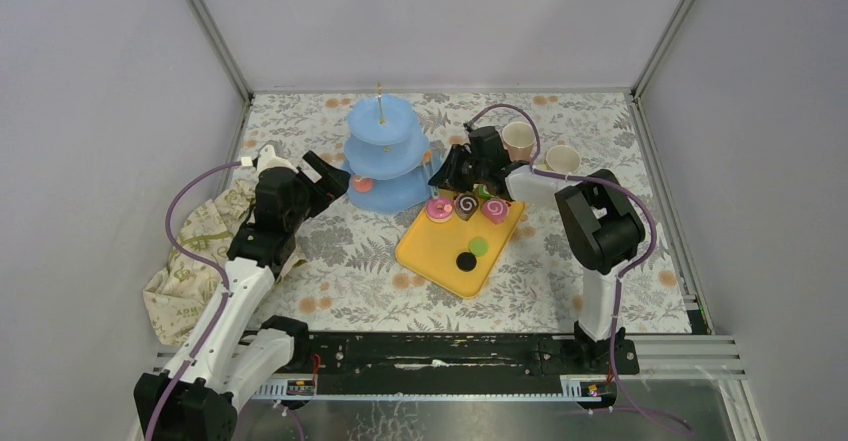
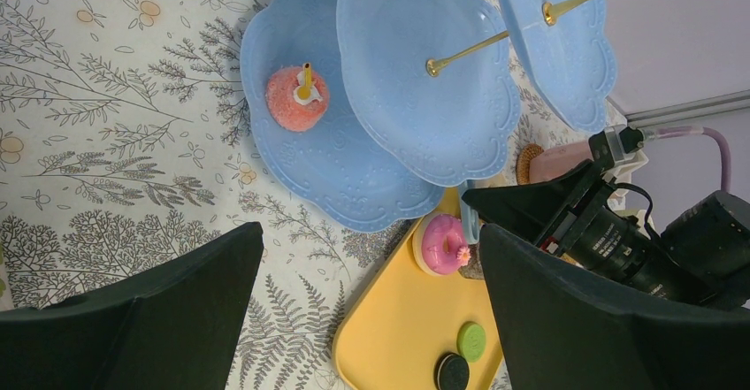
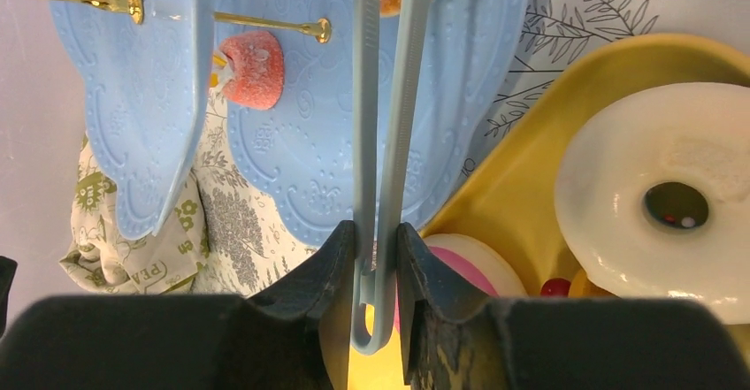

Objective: Serve the afternoon tea
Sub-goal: Place the desert on the desert table.

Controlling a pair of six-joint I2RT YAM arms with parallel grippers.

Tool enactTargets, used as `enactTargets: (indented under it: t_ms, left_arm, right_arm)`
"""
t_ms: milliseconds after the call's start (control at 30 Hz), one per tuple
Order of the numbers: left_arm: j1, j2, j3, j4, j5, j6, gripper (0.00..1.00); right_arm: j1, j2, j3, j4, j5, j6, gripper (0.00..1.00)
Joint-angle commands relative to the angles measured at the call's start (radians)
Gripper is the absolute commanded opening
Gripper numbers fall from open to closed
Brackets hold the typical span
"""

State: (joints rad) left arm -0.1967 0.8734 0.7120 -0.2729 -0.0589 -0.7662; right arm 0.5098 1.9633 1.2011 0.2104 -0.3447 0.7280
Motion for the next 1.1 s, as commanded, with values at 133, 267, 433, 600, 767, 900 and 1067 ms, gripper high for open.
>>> enactTargets:
  t_ms: [133, 267, 433, 600, 767, 900, 1067]
  left_arm:
    - [-0.007, -0.011, 0.016, 0.066, 0.007, 0.007, 1.0]
    - [-0.008, -0.011, 0.015, 0.065, 0.006, 0.007, 1.0]
    - [-0.007, -0.007, 0.014, 0.069, 0.008, 0.005, 1.0]
    - [-0.007, -0.002, 0.011, 0.075, 0.012, 0.001, 1.0]
    - [-0.007, -0.01, 0.01, 0.075, 0.01, 0.003, 1.0]
    - [-0.007, -0.01, 0.009, 0.073, 0.008, 0.005, 1.0]
    - [-0.007, -0.01, 0.006, 0.075, 0.006, 0.006, 1.0]
  right_arm:
    - [-0.002, -0.054, 0.013, -0.022, 0.047, -0.03, 0.0]
    - [-0.003, -0.046, 0.018, -0.032, 0.05, -0.036, 0.0]
    - [-0.003, -0.052, 0.018, -0.045, 0.063, -0.047, 0.0]
    - [-0.003, -0.058, 0.023, -0.071, 0.079, -0.061, 0.0]
    - [-0.003, -0.039, 0.042, -0.087, 0.079, -0.066, 0.0]
    - [-0.003, -0.021, 0.064, -0.097, 0.078, -0.068, 0.0]
    - [-0.003, 0.015, 0.111, -0.116, 0.073, -0.074, 0.0]
